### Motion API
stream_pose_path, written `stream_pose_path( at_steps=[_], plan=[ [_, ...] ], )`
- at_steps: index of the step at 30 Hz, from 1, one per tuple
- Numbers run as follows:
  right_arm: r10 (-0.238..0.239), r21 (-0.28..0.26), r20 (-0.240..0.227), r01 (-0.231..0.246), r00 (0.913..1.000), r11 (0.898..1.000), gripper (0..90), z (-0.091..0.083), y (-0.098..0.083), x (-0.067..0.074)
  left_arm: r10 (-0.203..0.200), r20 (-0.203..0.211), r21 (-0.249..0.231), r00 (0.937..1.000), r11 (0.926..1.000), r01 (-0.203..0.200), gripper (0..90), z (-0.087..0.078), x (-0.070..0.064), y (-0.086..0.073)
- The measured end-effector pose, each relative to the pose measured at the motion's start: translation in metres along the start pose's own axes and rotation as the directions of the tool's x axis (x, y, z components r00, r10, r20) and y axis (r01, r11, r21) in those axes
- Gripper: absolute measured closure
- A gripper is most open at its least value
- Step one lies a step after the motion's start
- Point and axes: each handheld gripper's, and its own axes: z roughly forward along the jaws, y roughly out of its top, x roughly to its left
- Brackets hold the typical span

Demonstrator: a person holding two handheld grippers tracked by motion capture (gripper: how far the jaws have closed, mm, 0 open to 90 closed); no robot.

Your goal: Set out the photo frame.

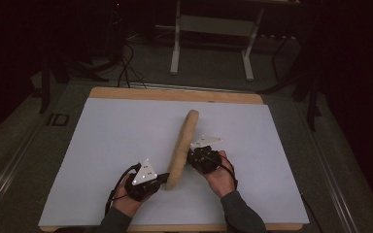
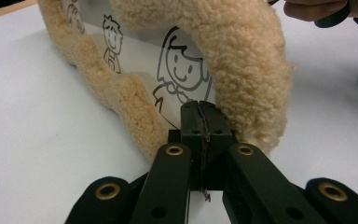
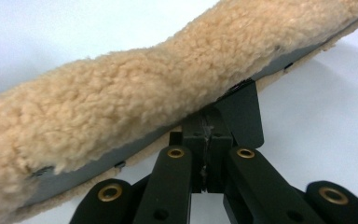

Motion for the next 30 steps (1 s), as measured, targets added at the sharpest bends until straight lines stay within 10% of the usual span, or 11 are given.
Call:
stream_pose_path(
  at_steps=[30],
  plan=[
    [-0.072, 0.006, -0.104, 0.073, 0.992, 0.997, 90.0, -0.002, 0.0, 0.009, 0.013, 0.004, -0.001, 0.9999, 0.9999, -0.013, 90.0, 0.021, -0.014, 0.006]
  ],
)
